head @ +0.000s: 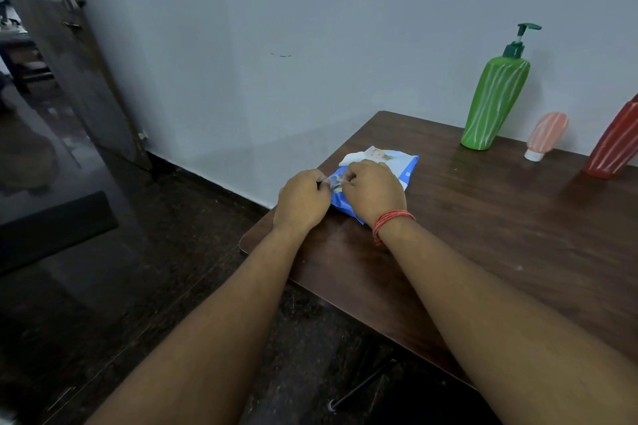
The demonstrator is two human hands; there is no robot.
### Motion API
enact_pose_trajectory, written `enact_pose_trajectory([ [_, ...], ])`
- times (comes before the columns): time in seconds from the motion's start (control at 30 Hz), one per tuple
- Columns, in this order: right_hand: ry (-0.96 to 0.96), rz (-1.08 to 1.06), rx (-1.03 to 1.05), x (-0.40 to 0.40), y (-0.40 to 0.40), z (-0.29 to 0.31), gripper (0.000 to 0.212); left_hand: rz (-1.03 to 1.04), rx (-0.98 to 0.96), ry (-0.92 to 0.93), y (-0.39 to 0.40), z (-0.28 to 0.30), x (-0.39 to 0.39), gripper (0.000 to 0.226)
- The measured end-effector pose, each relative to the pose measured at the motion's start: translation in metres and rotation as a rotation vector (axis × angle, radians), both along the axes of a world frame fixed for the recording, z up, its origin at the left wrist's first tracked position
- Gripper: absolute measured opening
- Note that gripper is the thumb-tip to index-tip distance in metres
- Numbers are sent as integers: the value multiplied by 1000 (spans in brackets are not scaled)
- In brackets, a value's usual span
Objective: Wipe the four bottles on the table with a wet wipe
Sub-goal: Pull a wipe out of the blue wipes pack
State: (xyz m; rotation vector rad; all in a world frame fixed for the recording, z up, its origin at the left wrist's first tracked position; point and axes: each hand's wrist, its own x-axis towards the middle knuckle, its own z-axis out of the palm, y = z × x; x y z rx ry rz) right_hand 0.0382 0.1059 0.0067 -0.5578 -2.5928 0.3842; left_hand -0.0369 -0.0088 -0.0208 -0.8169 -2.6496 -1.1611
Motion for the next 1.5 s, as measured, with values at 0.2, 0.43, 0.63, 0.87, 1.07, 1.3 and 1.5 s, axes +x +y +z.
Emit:
enact_pose_trajectory([
  [0.2, 69, 3, -304, 6, 9, -2, 14, 14, -17, 26, 2, 0, 0, 22],
  [0.43, 76, -14, -387, 2, 8, -3, 15, 34, -36, -1, 10, 1, 3, 25],
  [0.63, 103, -11, -460, -1, 13, -4, 15, 50, -117, 24, 13, 1, 1, 21],
  [0.87, 258, -51, -666, 2, 19, 1, 12, 51, -162, 39, 13, 2, 0, 19],
  [1.07, 401, -34, -851, 9, 24, 10, 18, 53, -199, 74, 13, 1, 1, 19],
  [1.3, 665, 53, -1205, 20, 38, 32, 16, 55, -220, 105, 13, 1, 2, 17],
  [1.5, 875, 108, -1467, 34, 51, 54, 21, 53, -227, 113, 14, 0, 3, 19],
])
